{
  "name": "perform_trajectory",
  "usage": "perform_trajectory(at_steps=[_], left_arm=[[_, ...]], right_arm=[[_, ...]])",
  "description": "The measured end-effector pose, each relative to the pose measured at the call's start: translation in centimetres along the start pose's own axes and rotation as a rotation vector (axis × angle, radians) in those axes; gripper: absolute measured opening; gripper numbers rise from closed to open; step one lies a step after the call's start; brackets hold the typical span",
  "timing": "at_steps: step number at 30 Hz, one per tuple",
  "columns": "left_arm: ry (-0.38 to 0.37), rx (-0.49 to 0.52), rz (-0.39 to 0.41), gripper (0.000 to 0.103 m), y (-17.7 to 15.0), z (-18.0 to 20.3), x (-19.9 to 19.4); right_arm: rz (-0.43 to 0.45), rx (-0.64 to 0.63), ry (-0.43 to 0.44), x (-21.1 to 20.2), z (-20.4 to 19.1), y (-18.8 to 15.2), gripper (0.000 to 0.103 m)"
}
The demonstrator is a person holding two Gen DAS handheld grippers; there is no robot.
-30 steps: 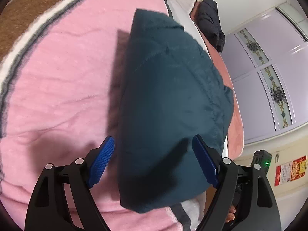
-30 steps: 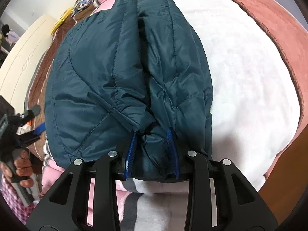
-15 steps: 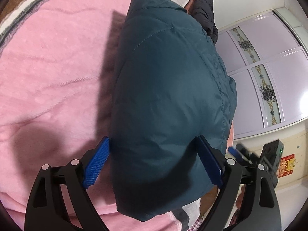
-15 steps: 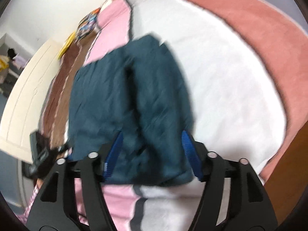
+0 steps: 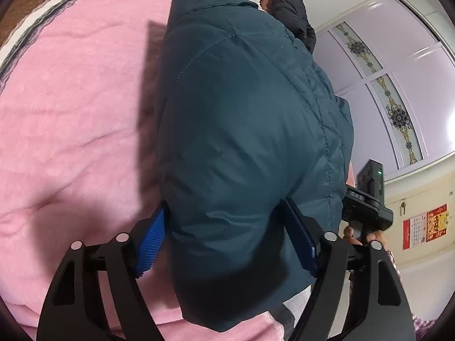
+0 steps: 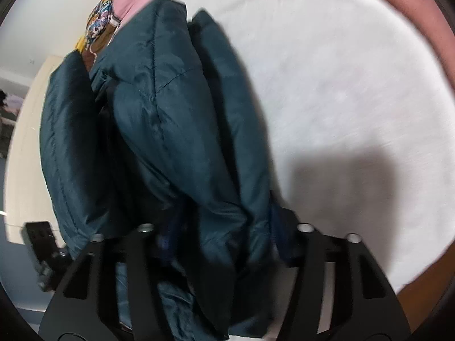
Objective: Fold large clothes
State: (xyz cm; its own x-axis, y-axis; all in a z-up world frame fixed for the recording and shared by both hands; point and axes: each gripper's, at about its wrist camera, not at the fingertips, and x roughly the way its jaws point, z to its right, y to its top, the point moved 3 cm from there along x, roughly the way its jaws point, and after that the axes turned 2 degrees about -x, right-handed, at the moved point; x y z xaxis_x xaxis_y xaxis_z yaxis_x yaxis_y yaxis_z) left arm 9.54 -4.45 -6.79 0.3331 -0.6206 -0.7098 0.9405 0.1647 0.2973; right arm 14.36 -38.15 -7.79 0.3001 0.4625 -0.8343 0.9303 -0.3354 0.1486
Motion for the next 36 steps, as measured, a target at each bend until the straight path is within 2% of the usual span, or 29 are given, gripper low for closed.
perform_trajectory(at_steps=[4,9,14,21,26,29,31,36], left_arm=[[0.041,0.090,0.033,0.063,0.1,1.2,-0.4],[0.124,0.248,0.105,0.054,1.0,3.3,-1.2],[0.200,0.351,0.191,0.048,4.0,3.5,-2.8],[0.281,0.314,0.289,0.047,9.3,-0.8,-6.6],[0.310,0.230,0.318,0.047,11.1,-4.8,-8.5],[0.297,0.199,0.313,0.047,11.1,-5.9,-8.7],[0.294,0.196,0.312,0.047,10.6,-6.1,-8.4],[0.310,0.167,0.319,0.055,10.3,-6.2,-8.7]], right_arm=[[0.004,-0.062,0.028,0.3,-0.9,0.2,0.024],[0.100,-0.186,-0.041,-0.5,-3.3,-1.0,0.017],[0.190,-0.297,-0.080,-0.7,-7.1,-1.1,0.014],[0.183,-0.377,-0.054,3.2,-13.6,2.9,0.014],[0.167,-0.446,-0.057,6.0,-17.5,4.3,0.014],[0.152,-0.457,-0.072,6.6,-17.6,4.2,0.014],[0.133,-0.446,-0.080,6.8,-17.2,5.6,0.016],[0.106,-0.345,-0.057,5.5,-16.5,5.6,0.023]])
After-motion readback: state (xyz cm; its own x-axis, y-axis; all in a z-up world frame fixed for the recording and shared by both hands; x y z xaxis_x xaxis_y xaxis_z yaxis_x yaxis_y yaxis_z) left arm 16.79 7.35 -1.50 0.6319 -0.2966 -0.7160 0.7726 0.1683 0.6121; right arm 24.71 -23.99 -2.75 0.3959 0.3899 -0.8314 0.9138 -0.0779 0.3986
